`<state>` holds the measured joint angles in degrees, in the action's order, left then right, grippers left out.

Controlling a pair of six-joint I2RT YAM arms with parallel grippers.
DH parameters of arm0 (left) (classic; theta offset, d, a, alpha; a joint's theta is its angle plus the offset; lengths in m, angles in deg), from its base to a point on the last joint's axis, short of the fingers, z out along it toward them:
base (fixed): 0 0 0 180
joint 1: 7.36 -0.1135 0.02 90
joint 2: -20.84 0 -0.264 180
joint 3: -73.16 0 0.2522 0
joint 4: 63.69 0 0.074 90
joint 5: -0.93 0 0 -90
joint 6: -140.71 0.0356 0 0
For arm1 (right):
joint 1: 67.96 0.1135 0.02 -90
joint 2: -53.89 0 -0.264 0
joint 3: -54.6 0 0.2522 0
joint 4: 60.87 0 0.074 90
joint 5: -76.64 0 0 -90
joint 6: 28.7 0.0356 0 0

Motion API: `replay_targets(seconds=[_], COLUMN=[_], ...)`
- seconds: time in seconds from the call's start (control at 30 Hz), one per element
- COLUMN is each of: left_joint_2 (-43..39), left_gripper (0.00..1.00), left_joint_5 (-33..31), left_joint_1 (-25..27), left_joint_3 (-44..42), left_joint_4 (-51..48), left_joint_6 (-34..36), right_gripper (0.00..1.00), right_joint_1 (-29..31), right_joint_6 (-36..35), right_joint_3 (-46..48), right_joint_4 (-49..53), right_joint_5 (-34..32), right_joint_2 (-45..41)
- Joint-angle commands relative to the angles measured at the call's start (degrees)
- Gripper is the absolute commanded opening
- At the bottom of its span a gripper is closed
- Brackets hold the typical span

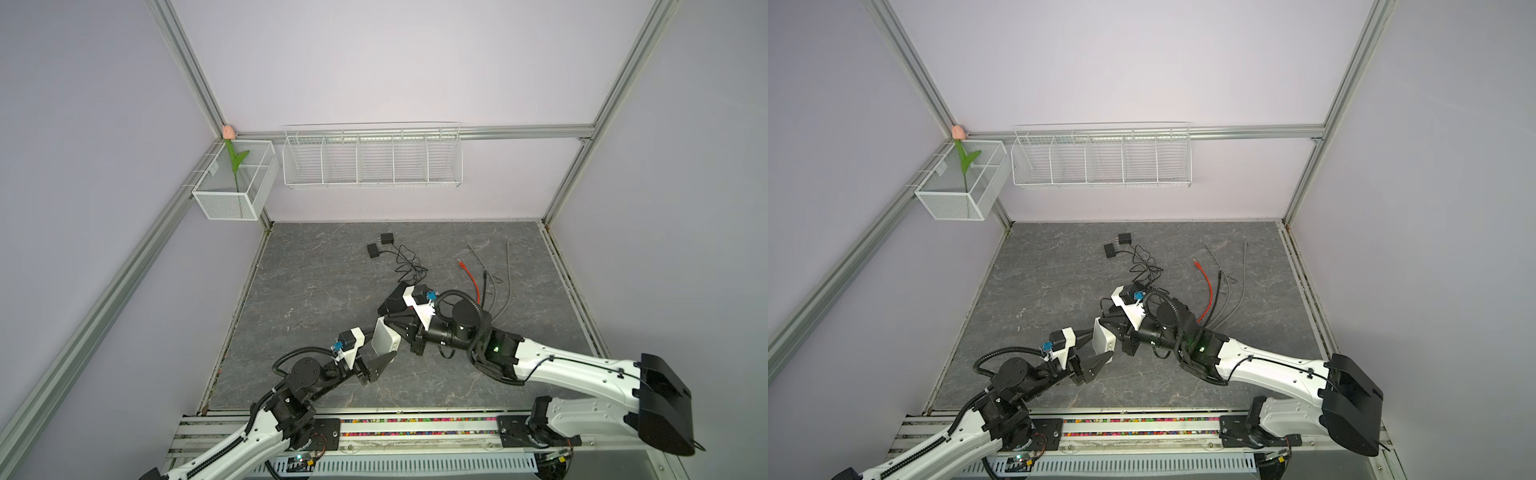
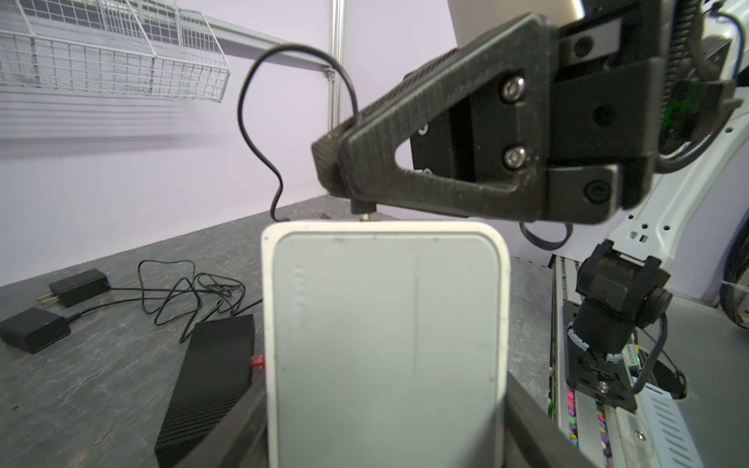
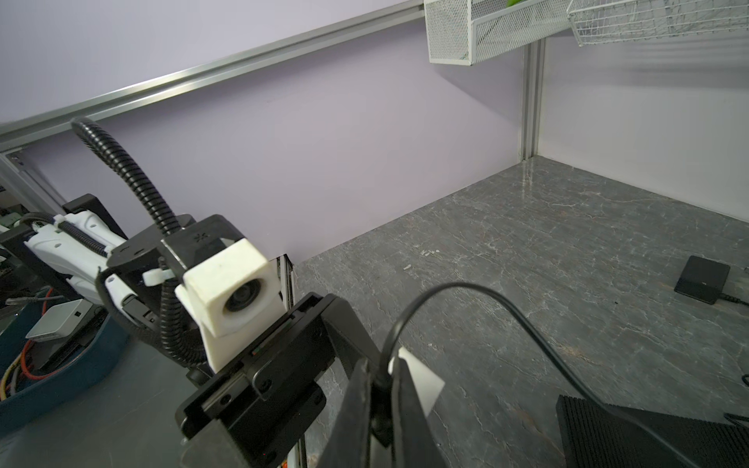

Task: Insert the plug into the switch port
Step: 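Push the barrel plug down into the router's top port with the right gripper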

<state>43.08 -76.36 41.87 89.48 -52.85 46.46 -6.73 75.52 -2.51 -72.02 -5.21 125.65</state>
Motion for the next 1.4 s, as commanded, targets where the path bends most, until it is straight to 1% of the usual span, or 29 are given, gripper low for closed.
replay_targets(seconds=[0.0, 0.2, 0.47, 0.67, 0.77, 0.97, 1.23, 1.37], left_joint_2=[-2.9, -3.3, -4.9, -8.1, -9.1, -10.3, -13.3, -14.0], left_gripper=[0.00, 0.00, 0.00, 0.00, 0.00, 0.00, 0.00, 0.00], left_joint_5=[-0.2, -1.5, -1.0, -2.3, -3.1, -3.2, -3.2, -2.2], left_joint_1=[0.2, 0.2, 0.2, 0.2, 0.2, 0.2, 0.2, 0.2], left_joint_3=[3.4, 3.3, 4.1, 5.2, 5.3, 5.9, 5.5, 5.9], left_joint_4=[14.5, 17.1, 16.0, 12.3, 12.3, 12.3, 12.1, 11.5], left_joint_6=[2.5, 2.4, 3.1, 2.7, 3.0, 1.9, 0.6, 0.5], right_gripper=[0.07, 0.07, 0.07, 0.07, 0.07, 0.07, 0.09, 0.11], right_joint_1=[0.3, 0.3, 0.4, 0.2, 0.3, 0.3, -0.4, -1.1], right_joint_6=[1.8, 3.7, 2.6, 3.3, 4.0, 2.1, -1.9, -3.1], right_joint_3=[2.3, 1.6, 1.2, 0.1, -0.4, 0.2, 0.8, 0.4], right_joint_4=[12.7, 14.6, 16.7, 19.7, 20.5, 19.7, 18.6, 18.8], right_joint_5=[-2.6, -5.9, -4.8, -4.8, -4.8, -2.0, 8.2, 11.3], right_joint_2=[3.7, 5.4, 6.7, 7.4, 7.7, 8.1, 7.4, 7.9])
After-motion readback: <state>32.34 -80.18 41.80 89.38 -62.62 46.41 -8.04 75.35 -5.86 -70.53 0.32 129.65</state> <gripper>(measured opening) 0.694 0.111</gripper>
